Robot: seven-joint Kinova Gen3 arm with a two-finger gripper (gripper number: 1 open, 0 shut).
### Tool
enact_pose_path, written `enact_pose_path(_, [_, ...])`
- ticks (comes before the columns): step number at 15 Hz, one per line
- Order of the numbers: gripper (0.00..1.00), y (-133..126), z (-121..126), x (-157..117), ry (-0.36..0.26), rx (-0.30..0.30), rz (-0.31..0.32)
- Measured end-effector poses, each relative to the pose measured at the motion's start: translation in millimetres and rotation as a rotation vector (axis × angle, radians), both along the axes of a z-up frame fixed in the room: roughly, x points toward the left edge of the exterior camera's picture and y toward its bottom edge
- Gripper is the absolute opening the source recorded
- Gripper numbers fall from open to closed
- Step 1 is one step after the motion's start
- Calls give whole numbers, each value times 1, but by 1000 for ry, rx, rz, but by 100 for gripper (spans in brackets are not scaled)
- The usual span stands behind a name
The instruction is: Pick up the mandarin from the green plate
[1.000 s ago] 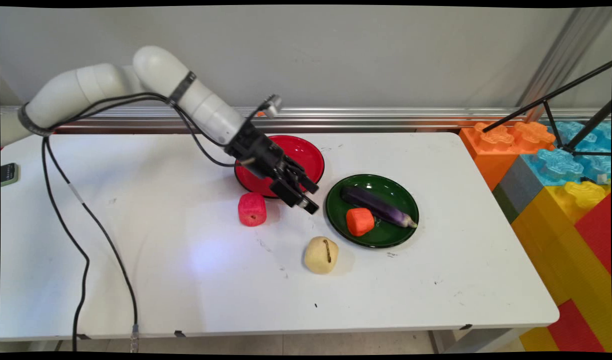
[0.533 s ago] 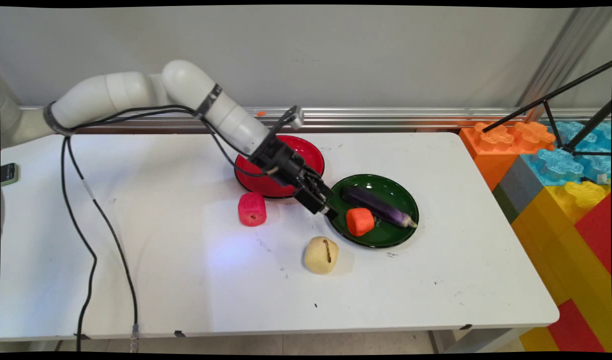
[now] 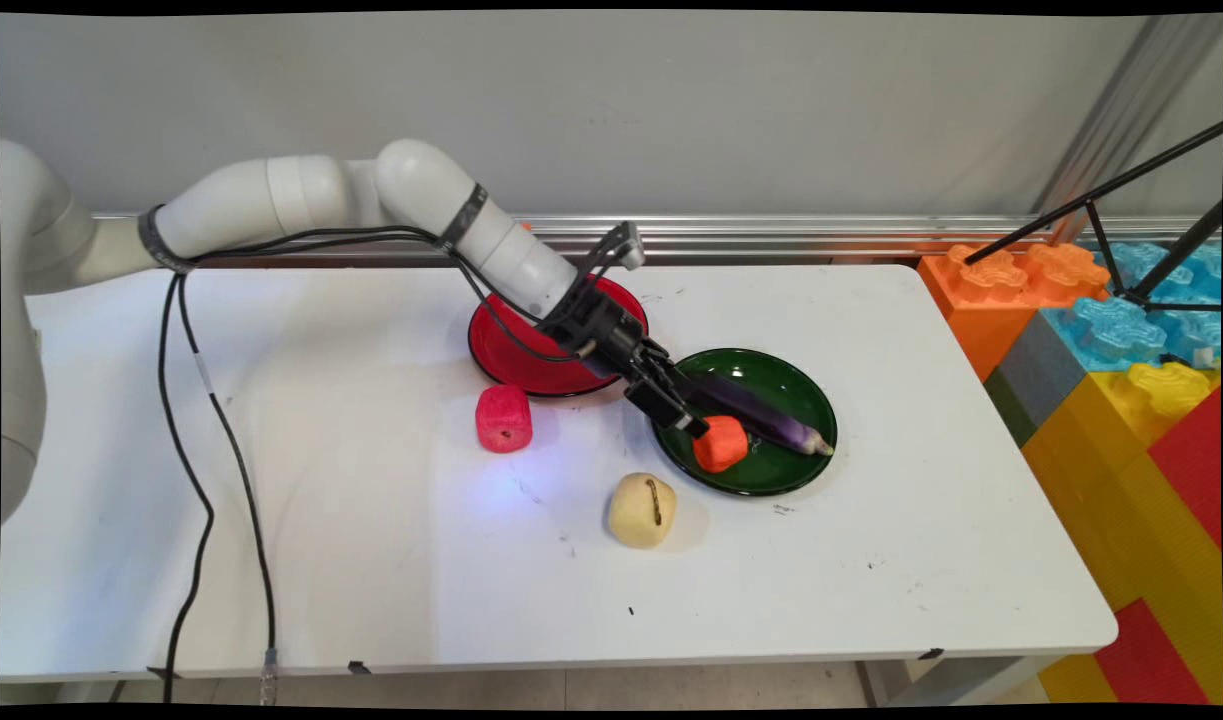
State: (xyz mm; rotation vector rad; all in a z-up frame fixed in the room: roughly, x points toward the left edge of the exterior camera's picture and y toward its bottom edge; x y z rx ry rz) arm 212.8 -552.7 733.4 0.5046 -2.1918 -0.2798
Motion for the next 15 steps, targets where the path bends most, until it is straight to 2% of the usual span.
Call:
enact_pose_path(6, [100,-3,-11,-18,1,3,7])
enact_pose_path(15, [100,-2,-26,-25,-4,3,5])
